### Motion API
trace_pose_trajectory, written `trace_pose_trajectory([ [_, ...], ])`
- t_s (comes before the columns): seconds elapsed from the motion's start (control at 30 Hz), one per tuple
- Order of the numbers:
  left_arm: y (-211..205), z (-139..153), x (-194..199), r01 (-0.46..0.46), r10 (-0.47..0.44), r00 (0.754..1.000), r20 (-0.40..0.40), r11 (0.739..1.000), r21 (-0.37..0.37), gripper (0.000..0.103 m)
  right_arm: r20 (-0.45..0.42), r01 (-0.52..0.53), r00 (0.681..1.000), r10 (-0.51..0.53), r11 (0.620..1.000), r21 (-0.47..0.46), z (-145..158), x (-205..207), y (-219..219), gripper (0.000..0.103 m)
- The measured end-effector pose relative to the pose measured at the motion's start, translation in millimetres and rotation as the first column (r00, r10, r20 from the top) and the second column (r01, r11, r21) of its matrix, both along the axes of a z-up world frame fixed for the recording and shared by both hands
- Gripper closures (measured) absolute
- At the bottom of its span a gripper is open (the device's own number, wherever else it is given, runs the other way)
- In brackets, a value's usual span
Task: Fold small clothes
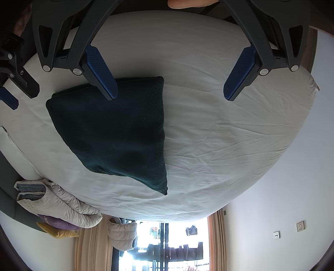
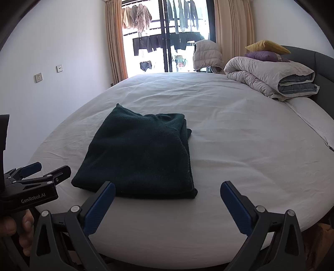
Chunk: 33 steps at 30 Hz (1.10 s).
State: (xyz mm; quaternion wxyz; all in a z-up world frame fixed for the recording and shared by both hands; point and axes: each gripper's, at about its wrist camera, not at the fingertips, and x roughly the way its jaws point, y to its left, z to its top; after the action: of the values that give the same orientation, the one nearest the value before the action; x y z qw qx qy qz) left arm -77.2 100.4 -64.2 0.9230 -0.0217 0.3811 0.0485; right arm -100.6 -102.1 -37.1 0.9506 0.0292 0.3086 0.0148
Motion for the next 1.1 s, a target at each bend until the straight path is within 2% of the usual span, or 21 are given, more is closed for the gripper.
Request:
trace_pose_trajectory([
  [1.1, -2.6, -2.4, -0.3, -0.001, 0.001, 1.000, -0.005, 1.000, -0.003, 0.000, -0.010, 0.000, 1.000, 0.000, 1.000, 0.009, -5.6, 2.3, -0.4, 0.000],
])
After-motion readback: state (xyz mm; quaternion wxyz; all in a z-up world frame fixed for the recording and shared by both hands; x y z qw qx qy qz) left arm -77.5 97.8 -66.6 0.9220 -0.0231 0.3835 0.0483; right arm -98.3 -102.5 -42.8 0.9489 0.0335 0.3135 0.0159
